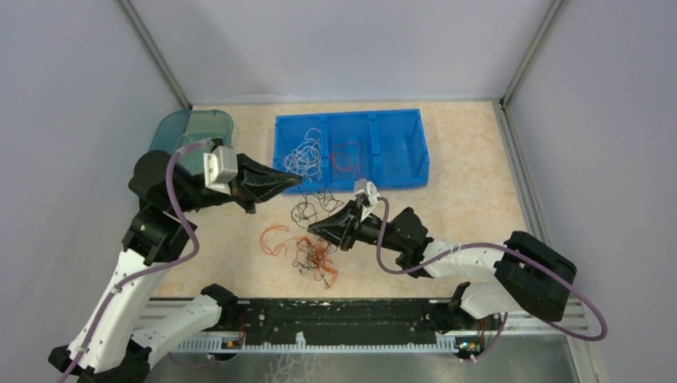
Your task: Untangle the cables
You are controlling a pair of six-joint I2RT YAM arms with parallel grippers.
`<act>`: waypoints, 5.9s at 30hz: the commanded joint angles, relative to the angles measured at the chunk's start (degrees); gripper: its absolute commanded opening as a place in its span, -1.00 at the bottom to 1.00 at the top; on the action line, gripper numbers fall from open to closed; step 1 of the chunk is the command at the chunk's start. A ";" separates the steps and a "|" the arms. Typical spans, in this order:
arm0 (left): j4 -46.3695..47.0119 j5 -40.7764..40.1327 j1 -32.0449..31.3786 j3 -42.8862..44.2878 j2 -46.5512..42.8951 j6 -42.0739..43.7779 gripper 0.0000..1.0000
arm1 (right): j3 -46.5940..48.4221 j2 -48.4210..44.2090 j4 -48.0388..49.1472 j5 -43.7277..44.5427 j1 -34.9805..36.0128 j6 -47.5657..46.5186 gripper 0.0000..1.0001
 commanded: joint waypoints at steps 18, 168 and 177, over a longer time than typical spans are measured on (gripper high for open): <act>14.84 -25.91 -0.18 9.83 0.39 25.67 -1.00 | -8.91 -6.89 -9.22 10.31 0.51 -1.33 -1.00; -26.66 -10.96 0.15 -6.56 -0.27 28.61 1.00 | 33.12 -0.22 -63.66 7.74 -30.25 -19.90 0.24; -32.02 -8.06 3.12 -10.50 -0.55 37.94 1.00 | 8.75 -2.57 -43.53 -9.03 -12.14 -16.52 -0.02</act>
